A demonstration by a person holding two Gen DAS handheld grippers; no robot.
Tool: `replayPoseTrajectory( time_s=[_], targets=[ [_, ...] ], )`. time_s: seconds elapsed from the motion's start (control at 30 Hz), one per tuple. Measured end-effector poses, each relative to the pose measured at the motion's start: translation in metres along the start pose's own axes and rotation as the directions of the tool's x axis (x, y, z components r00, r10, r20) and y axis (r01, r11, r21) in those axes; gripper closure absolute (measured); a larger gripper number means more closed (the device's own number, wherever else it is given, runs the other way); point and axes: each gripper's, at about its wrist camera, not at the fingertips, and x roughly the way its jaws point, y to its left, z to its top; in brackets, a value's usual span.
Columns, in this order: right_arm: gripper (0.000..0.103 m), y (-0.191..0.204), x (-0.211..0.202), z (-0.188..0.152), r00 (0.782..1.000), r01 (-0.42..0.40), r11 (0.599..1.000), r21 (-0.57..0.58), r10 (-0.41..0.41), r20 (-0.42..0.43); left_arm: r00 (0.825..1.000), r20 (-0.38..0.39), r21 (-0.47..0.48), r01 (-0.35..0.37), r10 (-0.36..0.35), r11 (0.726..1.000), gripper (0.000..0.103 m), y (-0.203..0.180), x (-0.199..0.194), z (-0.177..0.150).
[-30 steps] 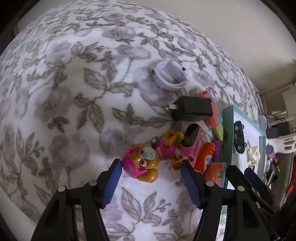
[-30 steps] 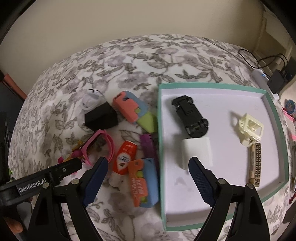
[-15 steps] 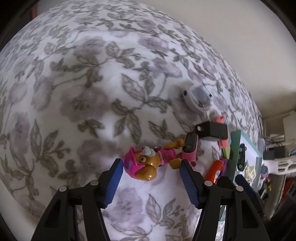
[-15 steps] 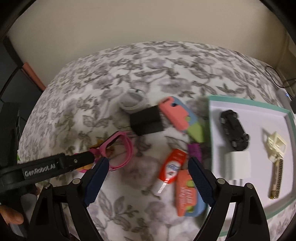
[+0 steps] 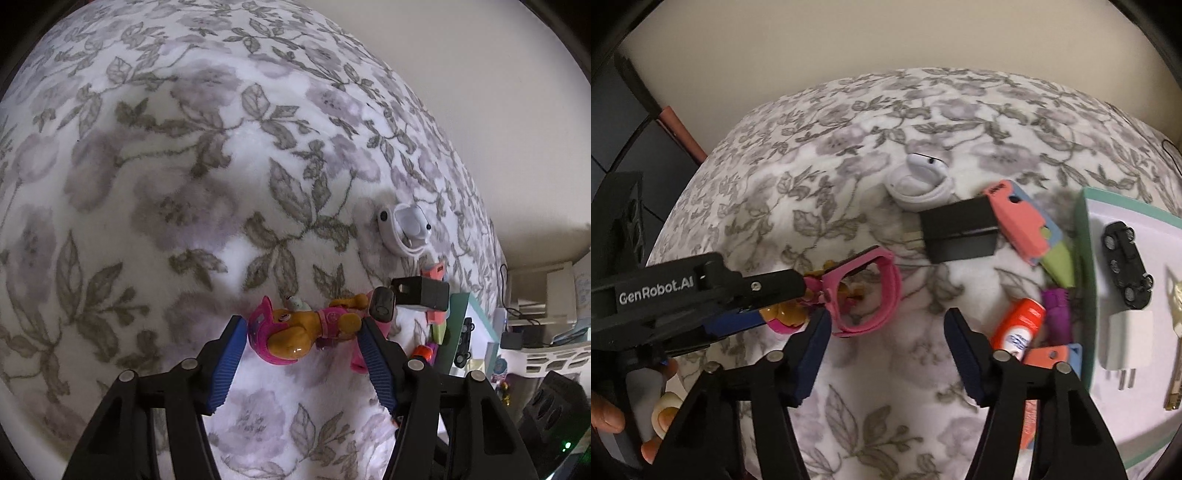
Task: Organize rigid objects
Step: 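Grasp the pink glasses with the right gripper while the left gripper holds the pink figure, then carry the pink figure and pink band into the tray and release both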
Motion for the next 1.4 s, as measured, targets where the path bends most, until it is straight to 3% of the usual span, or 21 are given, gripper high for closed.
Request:
replayPoseTrajectory(
  time_s=[0.47,0.9,1.07,1.4],
  targets=[
    [0.075,0.03,0.022,0.007,0.999,-0.048,0.996,-0.081,0.048,-0.001,1.0,0.002,-0.027,0.012,-0.012,1.0,0.035,0.004,0.006,0.01],
    [0.091,0.032,0.025,0.006,0.997,-0.074,0.995,-0.073,0.074,0.0,1.0,0.008,-0.039,0.016,-0.016,0.999,0.035,0.005,0.008,0.01],
    [0.092,0.016,0.013,0.008,0.998,-0.054,0.998,-0.033,0.055,0.015,1.0,0.011,-0.04,0.016,-0.015,0.999,0.036,0.005,0.008,0.011],
    [0.092,-0.015,-0.032,0.011,0.99,-0.11,0.992,0.064,0.104,0.099,0.999,0.039,-0.014,-0.012,0.013,1.0,0.036,-0.005,0.007,0.009]
  ],
)
